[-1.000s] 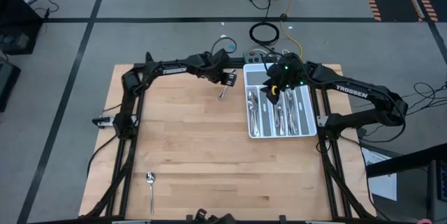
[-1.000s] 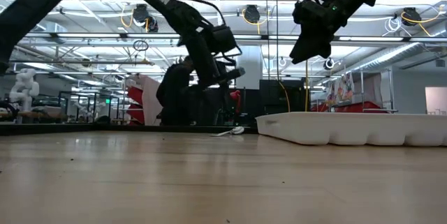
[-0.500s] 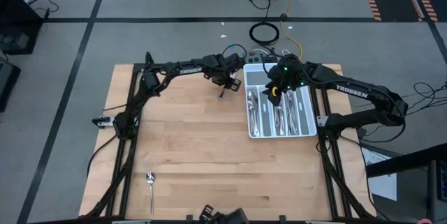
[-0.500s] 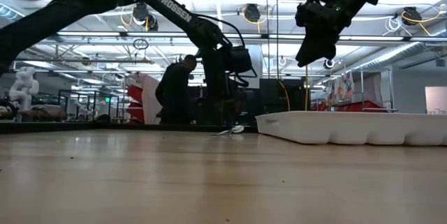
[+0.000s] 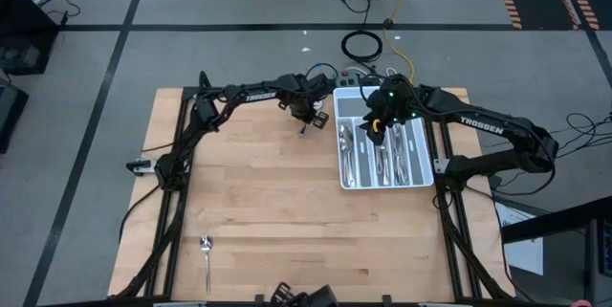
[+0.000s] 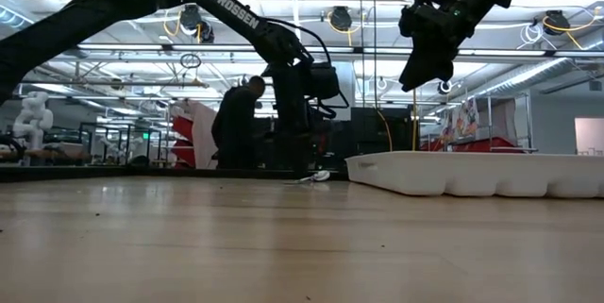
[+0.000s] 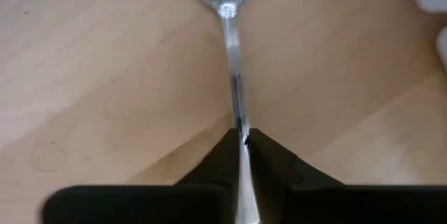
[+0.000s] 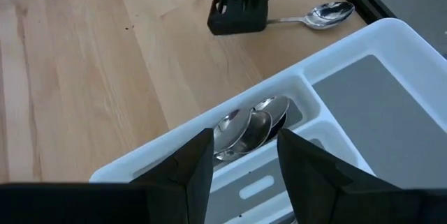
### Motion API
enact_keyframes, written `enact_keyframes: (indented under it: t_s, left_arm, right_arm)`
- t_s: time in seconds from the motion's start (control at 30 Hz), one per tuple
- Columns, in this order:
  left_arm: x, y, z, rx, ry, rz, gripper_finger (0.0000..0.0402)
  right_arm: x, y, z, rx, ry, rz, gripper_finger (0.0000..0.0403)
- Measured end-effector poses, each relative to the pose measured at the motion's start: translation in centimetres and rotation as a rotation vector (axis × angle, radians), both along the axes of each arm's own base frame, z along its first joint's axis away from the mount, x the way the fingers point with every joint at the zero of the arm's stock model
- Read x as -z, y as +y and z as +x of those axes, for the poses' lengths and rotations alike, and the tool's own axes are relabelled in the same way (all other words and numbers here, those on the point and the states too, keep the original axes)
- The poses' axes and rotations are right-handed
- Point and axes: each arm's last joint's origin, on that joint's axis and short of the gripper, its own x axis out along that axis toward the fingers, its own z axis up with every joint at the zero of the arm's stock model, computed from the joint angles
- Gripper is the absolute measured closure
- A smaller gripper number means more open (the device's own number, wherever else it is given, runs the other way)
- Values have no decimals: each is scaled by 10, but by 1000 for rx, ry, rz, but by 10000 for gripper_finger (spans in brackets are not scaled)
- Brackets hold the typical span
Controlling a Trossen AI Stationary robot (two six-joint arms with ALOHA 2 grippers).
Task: Sort silverware
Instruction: Put the silver spoon into the white silverware tray
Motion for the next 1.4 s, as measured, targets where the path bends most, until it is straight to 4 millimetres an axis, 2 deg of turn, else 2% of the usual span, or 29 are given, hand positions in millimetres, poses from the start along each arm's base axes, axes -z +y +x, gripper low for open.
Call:
enact_keyframes:
  t_s: [0.1,0.27,0.4,0.5,0.63,0.83,1.03,1.2,1.33,1.4]
  left_arm:
    - [2,0,-2,18,34,8,393]
    - [4,-2,-10,13,108,-31,398]
    - [-2,-1,-25,-5,196,-79,399]
    - [-28,-4,-36,-7,208,-66,399]
    - [-75,-13,-48,11,159,11,400]
    - [-153,-31,-81,-1,46,138,400]
    - [-220,-53,-122,-44,-82,295,401]
    - [-250,-66,-148,-79,-145,378,401]
    - [-259,-72,-158,-84,-150,398,401]
    - [-259,-73,-161,-80,-130,397,401]
  right_arm:
    - [0,0,0,0,0,0,252]
    - [-3,-2,4,30,-52,-2,254]
    - [2,-10,11,128,-36,-48,281]
    - [11,-18,20,183,19,-51,322]
    - [19,-32,48,114,109,-46,392]
    - [23,-67,104,-2,182,-2,401]
    - [34,-97,155,-42,240,75,403]
    - [60,-118,186,-18,318,179,403]
    - [80,-129,200,29,392,194,403]
    - [83,-134,203,56,424,171,403]
